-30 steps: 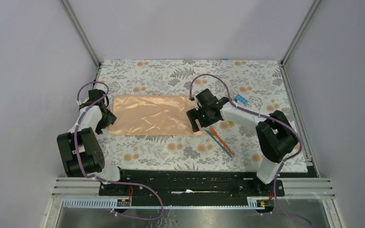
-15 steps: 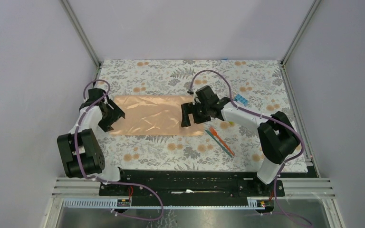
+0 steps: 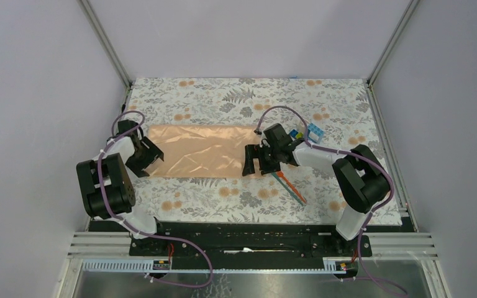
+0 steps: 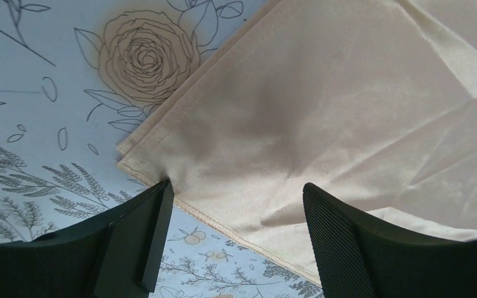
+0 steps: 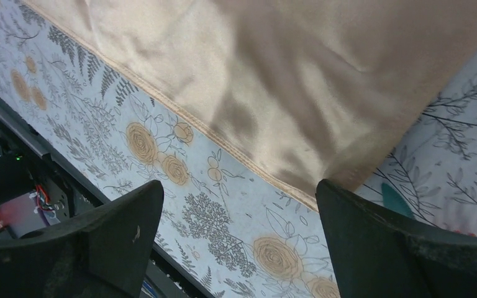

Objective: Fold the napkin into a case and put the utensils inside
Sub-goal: Fold and flatten the napkin at the center of the board.

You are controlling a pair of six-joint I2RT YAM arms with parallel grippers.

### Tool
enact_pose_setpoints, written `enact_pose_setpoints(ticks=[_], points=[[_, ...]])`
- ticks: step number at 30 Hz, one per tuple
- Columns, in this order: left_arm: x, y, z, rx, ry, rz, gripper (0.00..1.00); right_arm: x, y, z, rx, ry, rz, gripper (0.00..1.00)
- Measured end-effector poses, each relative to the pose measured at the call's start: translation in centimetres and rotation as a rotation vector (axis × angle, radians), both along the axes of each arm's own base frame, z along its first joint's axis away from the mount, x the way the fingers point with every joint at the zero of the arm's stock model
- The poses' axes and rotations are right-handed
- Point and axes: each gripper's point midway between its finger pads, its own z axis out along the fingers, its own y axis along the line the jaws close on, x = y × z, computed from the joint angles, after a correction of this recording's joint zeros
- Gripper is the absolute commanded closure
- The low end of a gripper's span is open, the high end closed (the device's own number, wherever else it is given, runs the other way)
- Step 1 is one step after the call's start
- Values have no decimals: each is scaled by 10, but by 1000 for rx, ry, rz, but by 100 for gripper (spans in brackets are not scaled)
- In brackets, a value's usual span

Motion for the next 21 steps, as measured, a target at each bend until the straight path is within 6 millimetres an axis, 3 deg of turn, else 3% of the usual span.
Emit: enact_pose_setpoints(ticks=[4, 9, 11, 15, 19, 21], points=[[-2, 1, 9, 35, -9, -18, 14, 6, -4, 9, -61, -22, -1, 1], [12, -6, 48, 32, -150, -44, 13, 16, 8, 38, -18, -92, 16, 0], [22, -8, 55, 19, -188, -48, 13, 19, 15, 42, 9, -90, 23, 0], [30, -6, 36, 0, -154, -40, 13, 20, 21, 28, 30, -63, 10, 0], [23, 0, 1, -28, -42, -10, 13, 14, 6, 7, -32, -43, -25, 0], [32, 7, 6, -15, -68, -7, 13, 15, 2, 2, -57, -46, -40, 0]])
